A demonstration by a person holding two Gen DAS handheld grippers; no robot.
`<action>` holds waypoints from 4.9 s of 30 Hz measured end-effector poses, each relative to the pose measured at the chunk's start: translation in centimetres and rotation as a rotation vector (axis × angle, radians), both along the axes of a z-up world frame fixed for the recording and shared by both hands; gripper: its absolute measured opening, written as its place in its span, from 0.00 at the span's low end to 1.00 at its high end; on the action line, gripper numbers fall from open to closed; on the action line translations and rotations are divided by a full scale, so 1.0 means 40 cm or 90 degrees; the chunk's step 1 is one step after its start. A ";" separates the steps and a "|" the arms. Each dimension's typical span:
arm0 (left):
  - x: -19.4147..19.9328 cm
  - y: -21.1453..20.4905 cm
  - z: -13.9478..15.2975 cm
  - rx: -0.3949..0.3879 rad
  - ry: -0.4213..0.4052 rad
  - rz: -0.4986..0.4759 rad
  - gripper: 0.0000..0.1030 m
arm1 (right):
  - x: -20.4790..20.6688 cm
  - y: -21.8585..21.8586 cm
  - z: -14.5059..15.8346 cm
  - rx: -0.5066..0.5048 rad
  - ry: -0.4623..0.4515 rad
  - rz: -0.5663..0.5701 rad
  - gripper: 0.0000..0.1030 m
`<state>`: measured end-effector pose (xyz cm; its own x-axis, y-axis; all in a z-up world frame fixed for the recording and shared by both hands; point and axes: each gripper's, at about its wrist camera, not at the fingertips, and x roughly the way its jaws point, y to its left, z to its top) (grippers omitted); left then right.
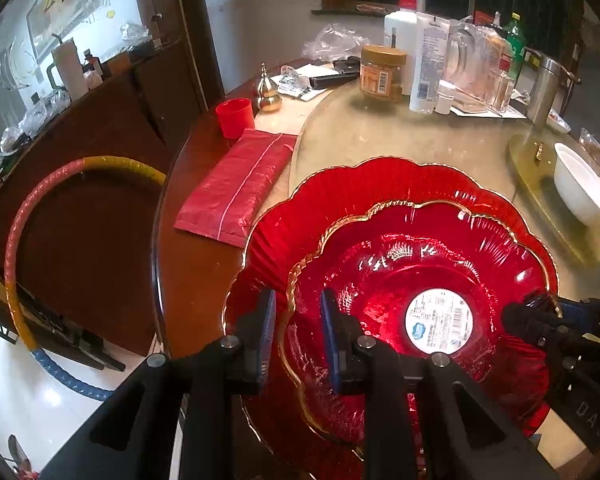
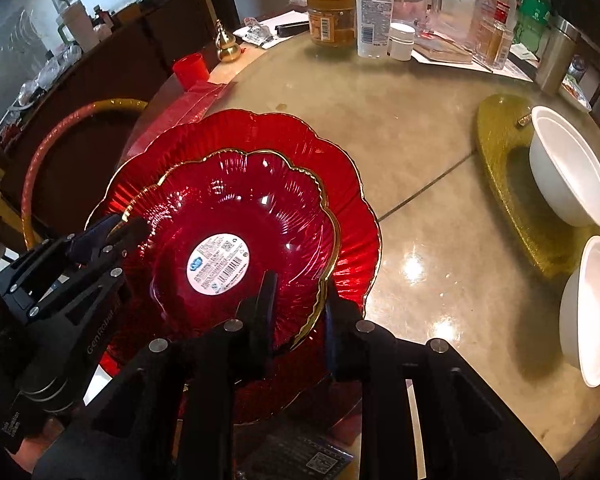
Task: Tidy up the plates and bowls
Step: 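Open both grippers and withdraw from the stacked red plates, then move both grippers to the white foam bowl and grasp its rim, then lift the white foam bowl and carry it toward the red plate stack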
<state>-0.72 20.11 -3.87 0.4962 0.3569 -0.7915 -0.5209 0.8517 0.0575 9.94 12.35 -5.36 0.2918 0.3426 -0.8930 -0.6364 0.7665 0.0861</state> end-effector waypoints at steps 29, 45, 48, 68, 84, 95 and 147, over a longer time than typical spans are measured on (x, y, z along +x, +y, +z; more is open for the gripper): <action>-0.047 0.009 0.086 -0.041 -0.120 0.024 0.78 | -0.004 -0.112 0.073 0.187 -0.016 -0.026 0.70; 0.096 -0.260 0.160 -0.094 -0.160 -0.137 0.79 | 0.075 -0.583 0.124 0.450 0.022 -0.244 0.71; 0.159 -0.348 0.147 -0.118 -0.138 -0.191 0.79 | 0.084 -0.674 0.125 0.466 0.020 -0.287 0.71; 0.341 -0.548 0.046 -0.177 -0.064 -0.262 0.79 | 0.187 -0.891 -0.014 0.479 0.102 -0.456 0.71; 0.381 -0.577 -0.002 -0.154 -0.039 -0.262 0.78 | 0.220 -0.865 -0.061 0.404 0.121 -0.477 0.44; 0.388 -0.609 -0.023 -0.122 -0.021 -0.278 0.75 | 0.224 -0.859 -0.058 0.381 0.109 -0.485 0.36; 0.332 -0.636 0.017 -0.044 -0.029 -0.319 0.14 | 0.179 -0.825 -0.026 0.345 0.077 -0.459 0.07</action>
<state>12.57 -5.31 -3.19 0.6279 0.0137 -0.7782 -0.0480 0.9986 -0.0211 17.09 -20.66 -6.39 0.5123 0.4950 -0.7018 0.0190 0.8104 0.5855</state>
